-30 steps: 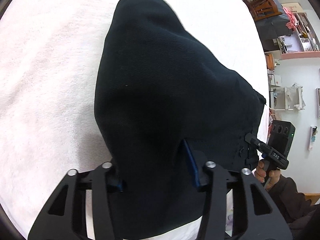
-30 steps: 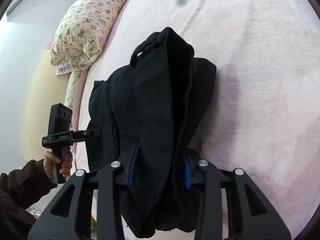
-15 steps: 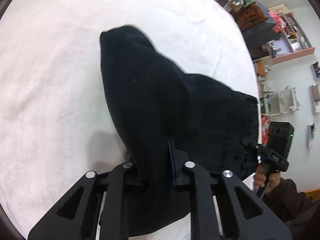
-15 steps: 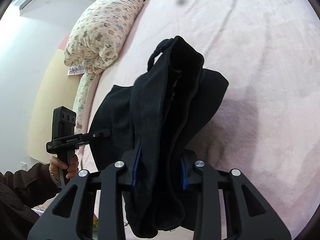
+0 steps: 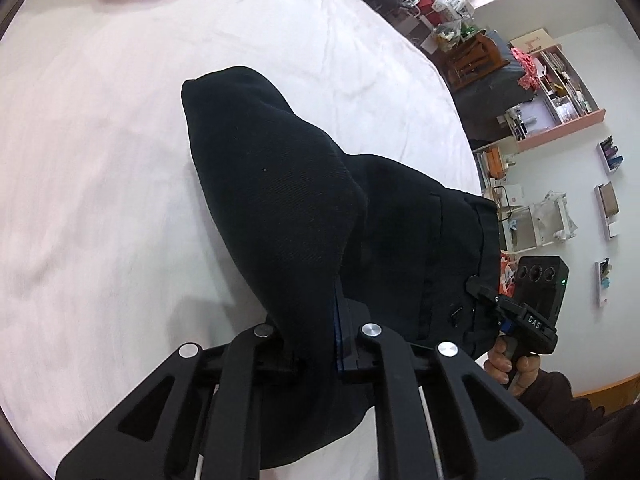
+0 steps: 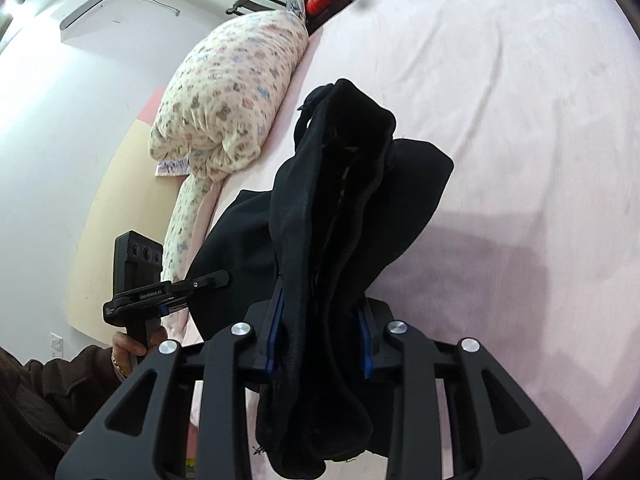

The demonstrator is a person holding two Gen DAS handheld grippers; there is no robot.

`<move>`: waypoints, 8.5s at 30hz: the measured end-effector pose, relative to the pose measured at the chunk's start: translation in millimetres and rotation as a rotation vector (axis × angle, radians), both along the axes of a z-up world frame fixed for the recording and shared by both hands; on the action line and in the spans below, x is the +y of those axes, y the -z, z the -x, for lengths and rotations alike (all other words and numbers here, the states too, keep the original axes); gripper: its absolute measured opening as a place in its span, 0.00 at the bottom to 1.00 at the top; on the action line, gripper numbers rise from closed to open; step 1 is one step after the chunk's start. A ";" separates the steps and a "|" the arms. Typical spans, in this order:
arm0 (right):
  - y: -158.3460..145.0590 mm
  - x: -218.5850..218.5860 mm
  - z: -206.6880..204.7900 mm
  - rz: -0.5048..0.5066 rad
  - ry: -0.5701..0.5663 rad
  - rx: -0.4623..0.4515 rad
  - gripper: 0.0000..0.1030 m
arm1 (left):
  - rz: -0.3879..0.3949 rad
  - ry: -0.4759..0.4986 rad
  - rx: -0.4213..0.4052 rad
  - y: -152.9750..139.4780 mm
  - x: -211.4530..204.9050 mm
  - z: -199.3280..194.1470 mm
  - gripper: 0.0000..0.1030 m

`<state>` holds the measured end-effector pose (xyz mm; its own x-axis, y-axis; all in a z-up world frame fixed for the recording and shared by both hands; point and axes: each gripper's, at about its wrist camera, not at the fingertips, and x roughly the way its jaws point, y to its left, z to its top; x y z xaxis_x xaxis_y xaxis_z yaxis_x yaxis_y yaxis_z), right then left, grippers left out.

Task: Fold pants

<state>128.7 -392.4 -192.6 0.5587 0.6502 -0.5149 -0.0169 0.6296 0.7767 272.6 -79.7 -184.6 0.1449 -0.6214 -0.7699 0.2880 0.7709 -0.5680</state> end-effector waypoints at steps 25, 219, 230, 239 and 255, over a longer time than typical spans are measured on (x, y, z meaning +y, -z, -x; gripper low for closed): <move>31.8 -37.4 -101.2 0.108 0.105 0.105 0.28 | -0.124 -0.040 -0.023 27.1 -30.3 -71.7 0.10; -80.8 143.2 140.4 0.896 0.334 -0.110 0.95 | -0.633 -0.210 -0.562 -107.8 29.6 240.9 0.99; -79.6 142.8 142.7 0.899 0.311 -0.105 0.95 | -0.575 -0.210 -0.582 -114.1 32.1 244.3 0.99; -78.2 144.8 139.8 0.899 0.295 -0.098 0.95 | -0.593 -0.216 -0.569 -113.3 28.9 243.7 0.99; -76.8 144.8 137.4 0.899 0.294 -0.092 0.95 | -0.585 -0.195 -0.551 -108.6 27.7 242.6 0.99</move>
